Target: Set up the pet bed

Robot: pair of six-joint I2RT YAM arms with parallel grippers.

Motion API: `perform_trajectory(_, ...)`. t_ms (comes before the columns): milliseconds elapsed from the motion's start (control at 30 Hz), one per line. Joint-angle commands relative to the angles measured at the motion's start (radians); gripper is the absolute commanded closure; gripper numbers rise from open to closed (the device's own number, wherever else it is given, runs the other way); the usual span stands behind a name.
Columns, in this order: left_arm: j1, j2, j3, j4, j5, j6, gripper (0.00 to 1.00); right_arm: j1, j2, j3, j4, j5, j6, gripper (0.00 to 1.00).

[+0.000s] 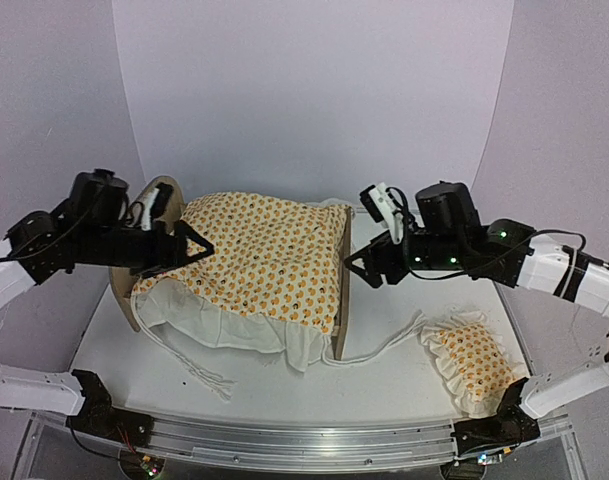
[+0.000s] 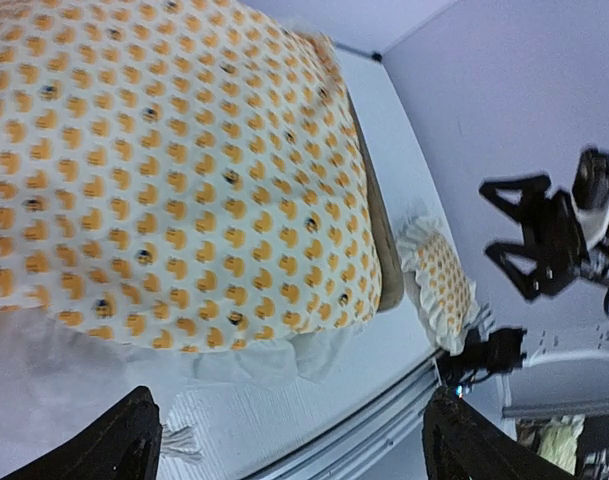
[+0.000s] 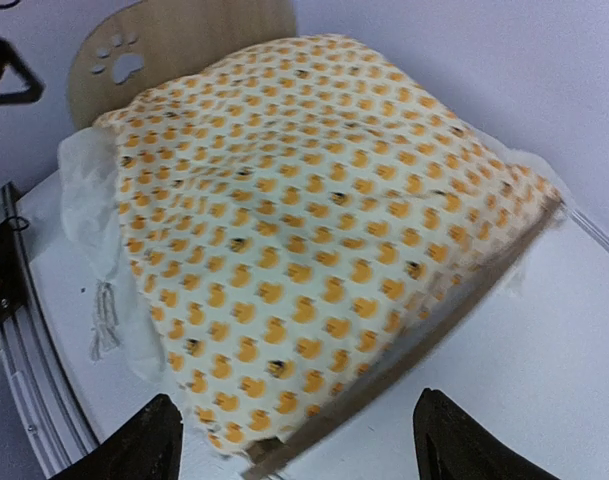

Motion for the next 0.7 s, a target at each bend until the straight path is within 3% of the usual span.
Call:
perform_trajectory(0,-0.272,0.236,0.077,0.236,-0.079,0.037,0.09,-0.103,-0.076,-0.143,-0.102,-0.060,0.043,0.19)
perform_trajectory(100,-0.365,0.447,0.204,0.275,-0.129,0.104,0.09,-0.140,-0.086,-0.176,-0.105,-0.075,0.061,0.19)
perform_trajectory(267,-0.370,0.687,0.384,0.250,-0.226,0.206,0.13,-0.141,-0.097,-0.189,-0.092,-0.130,0.084,0.21)
perform_trajectory(367,-0.370,0.810,0.451,0.233,-0.233,0.246,0.15,-0.136,-0.100,-0.215,-0.071,-0.257,0.041,0.23)
perform_trajectory(567,-0.368,0.964,0.562,0.120,-0.394,0.311,0.19,-0.045,-0.084,-0.251,0.020,-0.347,0.055,0.31)
perform_trajectory(667,-0.354,0.990,0.574,0.106,-0.427,0.312,0.32,0.036,-0.021,-0.222,0.069,-0.362,0.073,0.34)
